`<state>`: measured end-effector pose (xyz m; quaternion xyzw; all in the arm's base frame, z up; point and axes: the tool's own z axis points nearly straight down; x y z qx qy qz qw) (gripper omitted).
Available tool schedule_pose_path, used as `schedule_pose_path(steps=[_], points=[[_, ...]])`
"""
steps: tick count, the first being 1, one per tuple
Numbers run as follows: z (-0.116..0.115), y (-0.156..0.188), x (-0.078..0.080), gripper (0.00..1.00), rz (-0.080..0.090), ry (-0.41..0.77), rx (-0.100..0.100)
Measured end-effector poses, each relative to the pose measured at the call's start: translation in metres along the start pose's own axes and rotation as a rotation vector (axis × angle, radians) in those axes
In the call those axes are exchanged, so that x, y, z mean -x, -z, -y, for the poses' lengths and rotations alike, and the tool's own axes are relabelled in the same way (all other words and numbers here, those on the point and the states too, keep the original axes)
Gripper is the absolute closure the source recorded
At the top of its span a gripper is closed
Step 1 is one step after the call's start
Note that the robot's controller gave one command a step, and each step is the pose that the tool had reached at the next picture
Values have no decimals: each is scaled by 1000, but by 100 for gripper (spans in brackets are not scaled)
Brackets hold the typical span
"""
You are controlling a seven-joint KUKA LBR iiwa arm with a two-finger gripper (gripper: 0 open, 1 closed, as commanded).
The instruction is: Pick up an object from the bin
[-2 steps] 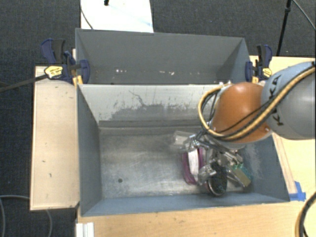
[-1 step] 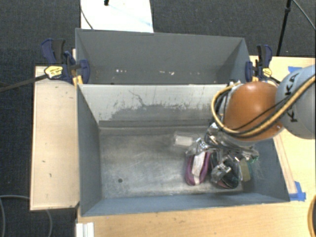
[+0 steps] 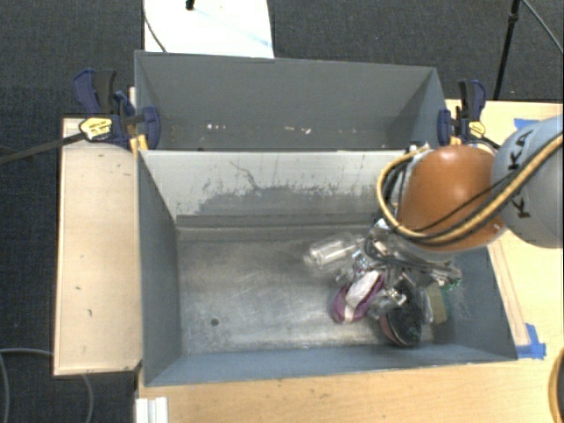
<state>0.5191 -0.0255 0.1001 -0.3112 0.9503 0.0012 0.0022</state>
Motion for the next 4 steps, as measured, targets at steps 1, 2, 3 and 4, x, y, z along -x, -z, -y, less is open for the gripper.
schedule_pose_path(steps=[1, 2, 3, 4], points=[[-7, -24, 16, 100, -5, -100, -4], [-7, -24, 15, 100, -5, -104, -4], [-51, -26, 68, 100, 2, -90, -9], [-50, 147, 63, 100, 3, 35, -5]])
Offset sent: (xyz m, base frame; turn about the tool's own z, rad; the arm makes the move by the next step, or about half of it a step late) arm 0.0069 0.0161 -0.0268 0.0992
